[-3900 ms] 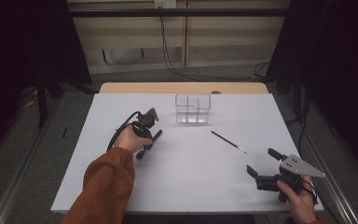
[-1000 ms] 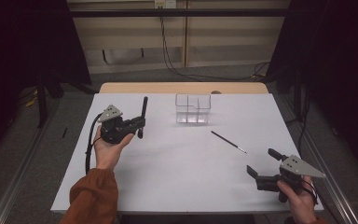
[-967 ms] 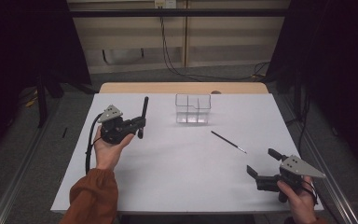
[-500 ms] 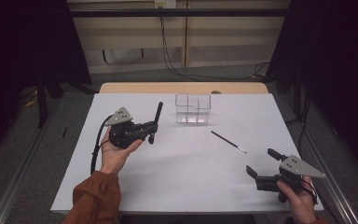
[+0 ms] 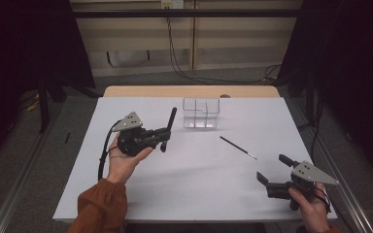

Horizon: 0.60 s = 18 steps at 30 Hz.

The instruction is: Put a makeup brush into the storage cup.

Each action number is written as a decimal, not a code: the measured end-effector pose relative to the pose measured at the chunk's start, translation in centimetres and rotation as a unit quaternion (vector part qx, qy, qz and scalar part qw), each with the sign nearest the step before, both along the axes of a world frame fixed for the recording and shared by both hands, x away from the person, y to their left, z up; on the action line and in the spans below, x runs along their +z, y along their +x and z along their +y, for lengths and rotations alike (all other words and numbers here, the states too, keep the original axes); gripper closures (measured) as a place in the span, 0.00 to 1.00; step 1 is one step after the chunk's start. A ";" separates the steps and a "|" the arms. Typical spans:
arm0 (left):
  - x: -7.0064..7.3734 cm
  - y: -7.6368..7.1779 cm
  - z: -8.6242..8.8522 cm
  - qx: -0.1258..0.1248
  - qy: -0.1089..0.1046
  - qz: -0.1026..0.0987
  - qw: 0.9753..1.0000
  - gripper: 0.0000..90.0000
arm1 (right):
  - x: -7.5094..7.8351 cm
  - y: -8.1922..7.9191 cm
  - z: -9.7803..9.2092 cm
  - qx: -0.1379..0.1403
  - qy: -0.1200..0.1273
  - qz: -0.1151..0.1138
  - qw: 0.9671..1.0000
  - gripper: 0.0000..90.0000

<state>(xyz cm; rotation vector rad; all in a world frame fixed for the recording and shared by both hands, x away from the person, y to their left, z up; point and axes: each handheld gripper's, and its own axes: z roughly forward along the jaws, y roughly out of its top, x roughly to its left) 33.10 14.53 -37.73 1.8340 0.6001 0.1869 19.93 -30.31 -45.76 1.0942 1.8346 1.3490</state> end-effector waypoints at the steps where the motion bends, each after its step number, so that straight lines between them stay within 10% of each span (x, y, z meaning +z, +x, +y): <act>1: 0.0 -0.1 -0.2 -0.005 0.000 0.000 1.000 0.86 | 0.0 0.0 0.0 0.001 0.000 0.000 1.000 0.00; 18: 1.1 -1.9 -3.4 -0.099 0.023 0.036 0.994 0.86 | 0.0 0.0 0.0 0.003 -0.005 0.000 1.000 0.00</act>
